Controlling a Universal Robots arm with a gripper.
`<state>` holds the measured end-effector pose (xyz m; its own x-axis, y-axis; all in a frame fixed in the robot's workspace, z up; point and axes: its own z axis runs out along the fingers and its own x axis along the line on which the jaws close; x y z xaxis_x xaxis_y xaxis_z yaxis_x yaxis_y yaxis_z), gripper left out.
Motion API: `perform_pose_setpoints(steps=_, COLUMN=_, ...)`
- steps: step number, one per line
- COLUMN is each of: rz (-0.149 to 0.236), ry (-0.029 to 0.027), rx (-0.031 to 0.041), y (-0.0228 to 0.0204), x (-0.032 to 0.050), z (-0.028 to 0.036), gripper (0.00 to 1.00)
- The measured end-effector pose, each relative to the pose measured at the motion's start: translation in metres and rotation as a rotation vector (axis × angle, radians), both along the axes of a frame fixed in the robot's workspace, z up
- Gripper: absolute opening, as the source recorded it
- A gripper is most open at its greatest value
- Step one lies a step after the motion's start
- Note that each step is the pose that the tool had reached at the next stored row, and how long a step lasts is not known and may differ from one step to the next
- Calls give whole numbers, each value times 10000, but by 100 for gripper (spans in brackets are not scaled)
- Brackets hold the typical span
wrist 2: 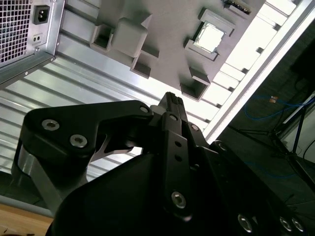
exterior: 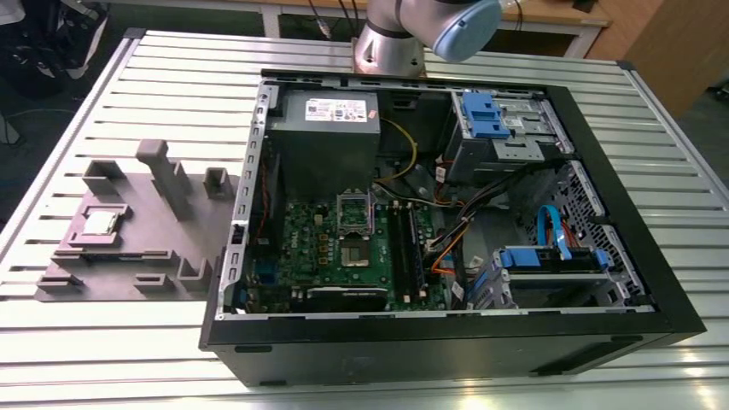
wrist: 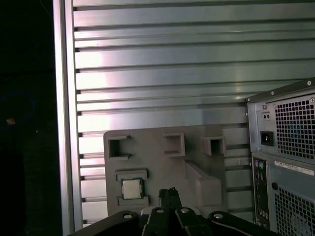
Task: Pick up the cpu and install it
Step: 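Reach for the cpu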
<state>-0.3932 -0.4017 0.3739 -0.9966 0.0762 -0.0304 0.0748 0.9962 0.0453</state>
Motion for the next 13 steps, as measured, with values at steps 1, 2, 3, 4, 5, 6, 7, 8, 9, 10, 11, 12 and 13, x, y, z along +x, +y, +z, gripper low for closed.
perform_pose_setpoints(steps=1, rz=0, ry=0, rx=0, y=-9, x=0, z=0, gripper=10)
perform_pose_setpoints(steps=2, rz=0, ry=-1, rx=0, y=-19, x=0, z=0, gripper=10)
perform_pose_setpoints(steps=3, rz=0, ry=0, rx=0, y=-30, x=0, z=0, gripper=10)
perform_pose_setpoints(steps=4, rz=0, ry=0, rx=0, y=-43, x=0, z=0, gripper=10)
perform_pose_setpoints(steps=5, rz=0, ry=0, rx=0, y=-55, x=0, z=0, gripper=10)
perform_pose_setpoints(steps=6, rz=0, ry=0, rx=0, y=-67, x=0, z=0, gripper=10)
perform_pose_setpoints(steps=7, rz=1, ry=-1, rx=0, y=-80, x=0, z=0, gripper=10)
perform_pose_setpoints(steps=8, rz=1, ry=-1, rx=0, y=-94, x=0, z=0, gripper=10)
perform_pose_setpoints(steps=9, rz=0, ry=0, rx=0, y=-105, x=0, z=0, gripper=10)
perform_pose_setpoints(steps=10, rz=1, ry=0, rx=0, y=-115, x=0, z=0, gripper=10)
perform_pose_setpoints(steps=11, rz=0, ry=-1, rx=0, y=-124, x=0, z=0, gripper=10)
perform_pose_setpoints(steps=12, rz=0, ry=0, rx=0, y=-132, x=0, z=0, gripper=10)
perform_pose_setpoints(steps=13, rz=0, ry=0, rx=-1, y=-135, x=0, z=0, gripper=10)
